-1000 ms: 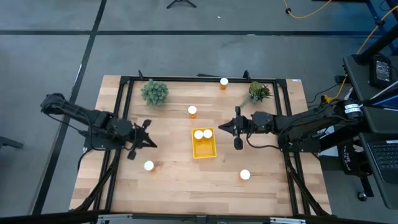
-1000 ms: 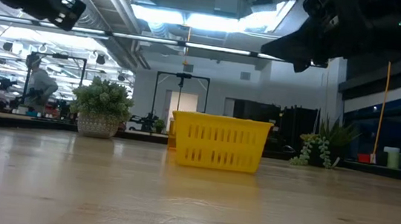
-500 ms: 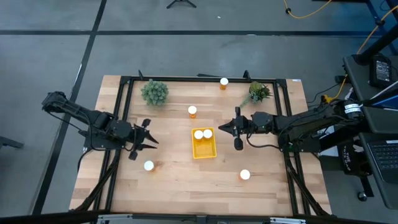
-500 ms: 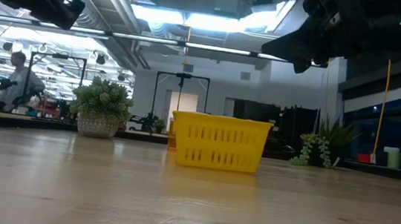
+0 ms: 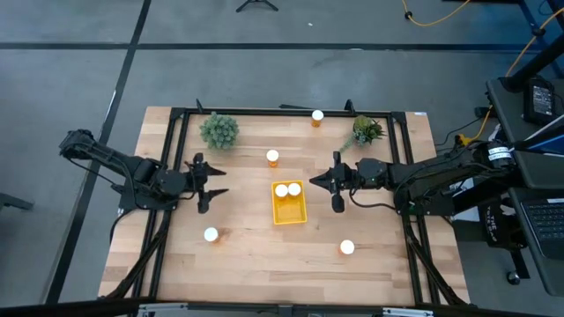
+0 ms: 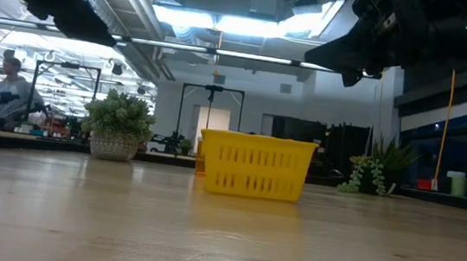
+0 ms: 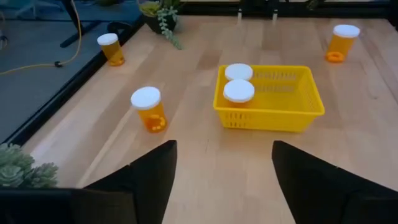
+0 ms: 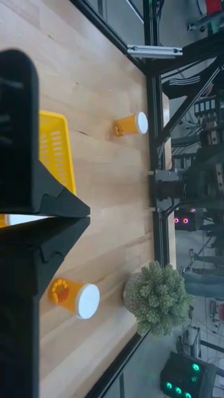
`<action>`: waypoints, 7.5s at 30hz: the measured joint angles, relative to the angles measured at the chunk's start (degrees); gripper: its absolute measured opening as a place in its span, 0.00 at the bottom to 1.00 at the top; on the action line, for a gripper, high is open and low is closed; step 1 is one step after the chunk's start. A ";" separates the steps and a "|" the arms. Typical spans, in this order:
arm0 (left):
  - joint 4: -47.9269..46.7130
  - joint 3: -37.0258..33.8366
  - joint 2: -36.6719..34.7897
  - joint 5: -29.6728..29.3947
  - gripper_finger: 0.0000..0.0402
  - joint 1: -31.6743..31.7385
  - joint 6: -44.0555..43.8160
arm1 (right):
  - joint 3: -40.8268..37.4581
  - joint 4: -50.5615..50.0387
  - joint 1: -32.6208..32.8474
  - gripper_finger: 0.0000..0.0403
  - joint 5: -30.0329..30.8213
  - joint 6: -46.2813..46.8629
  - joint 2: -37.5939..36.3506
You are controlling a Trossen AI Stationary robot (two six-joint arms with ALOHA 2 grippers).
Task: Pick and place pill bottles into a basket
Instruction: Put the orange pill bottle into the yellow bin
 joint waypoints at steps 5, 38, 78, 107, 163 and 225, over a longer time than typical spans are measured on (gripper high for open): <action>1.39 0.02 0.22 0.03 0.65 0.00 0.03 | 0.00 0.00 0.00 0.04 0.00 -0.06 0.00; 3.42 0.04 6.08 11.02 0.68 0.00 18.69 | 0.00 -0.09 -0.02 0.04 0.02 -1.77 0.02; -17.85 2.80 6.42 29.24 0.70 -5.50 -9.34 | 0.00 -1.88 2.61 0.04 -0.01 3.13 0.04; -3.26 0.07 26.61 13.53 0.70 -27.06 -33.43 | 0.00 -1.79 2.71 0.04 0.04 2.67 0.04; 7.87 0.07 35.39 5.40 0.54 -28.68 -30.37 | 0.00 -1.61 2.73 0.04 0.02 2.98 0.00; 30.37 10.60 36.92 10.41 0.52 0.62 -0.08 | 0.01 -0.87 2.73 0.04 0.00 2.95 0.00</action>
